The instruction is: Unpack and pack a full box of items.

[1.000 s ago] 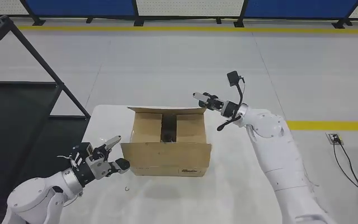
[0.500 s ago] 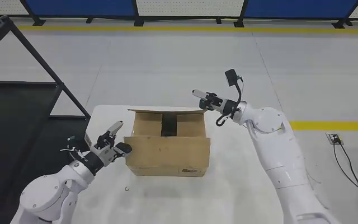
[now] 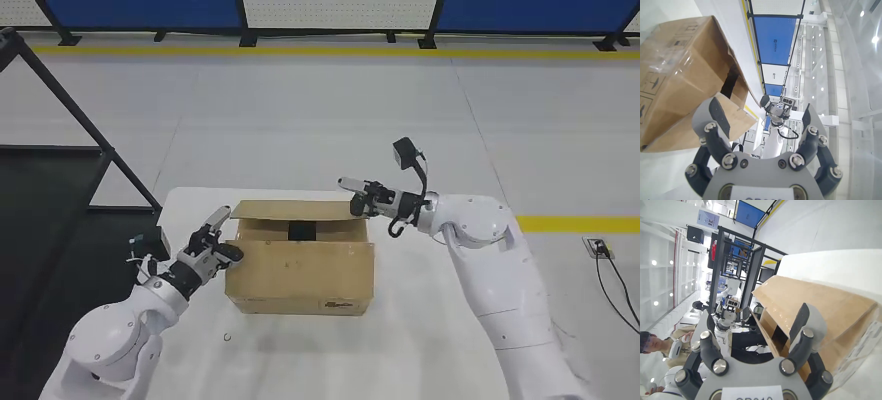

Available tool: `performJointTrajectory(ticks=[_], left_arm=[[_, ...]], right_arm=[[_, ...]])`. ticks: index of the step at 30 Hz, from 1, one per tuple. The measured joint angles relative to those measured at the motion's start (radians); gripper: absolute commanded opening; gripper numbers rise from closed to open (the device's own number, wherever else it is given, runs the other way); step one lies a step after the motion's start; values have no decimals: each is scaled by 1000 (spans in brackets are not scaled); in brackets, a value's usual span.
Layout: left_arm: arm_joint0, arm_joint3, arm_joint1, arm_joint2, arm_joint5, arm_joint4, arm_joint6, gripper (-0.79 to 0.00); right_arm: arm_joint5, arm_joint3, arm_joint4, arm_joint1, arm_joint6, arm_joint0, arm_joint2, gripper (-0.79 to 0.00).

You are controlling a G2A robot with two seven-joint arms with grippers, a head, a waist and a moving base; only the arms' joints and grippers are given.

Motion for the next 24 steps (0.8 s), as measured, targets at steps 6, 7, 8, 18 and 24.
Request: performJointTrajectory(ticks=[6, 7, 8, 18, 24], left_arm=[[-45, 40, -6, 37, 4, 17, 29, 0], [-52, 45, -7, 42, 5, 19, 34, 0], [-60, 51, -8, 48, 6, 18, 39, 0], [-116, 84, -20, 91, 17, 16, 72, 0], [-134, 102, -25, 104, 19, 10, 79, 0]], right_arm=[[132, -1, 59, 11, 115, 7, -4, 0], [138, 3, 60, 12, 117, 8, -6, 0], [142, 7, 66, 13, 115, 9, -9, 0], [150, 57, 132, 13, 131, 15, -53, 0], [126, 56, 144, 19, 118, -14, -63, 0]])
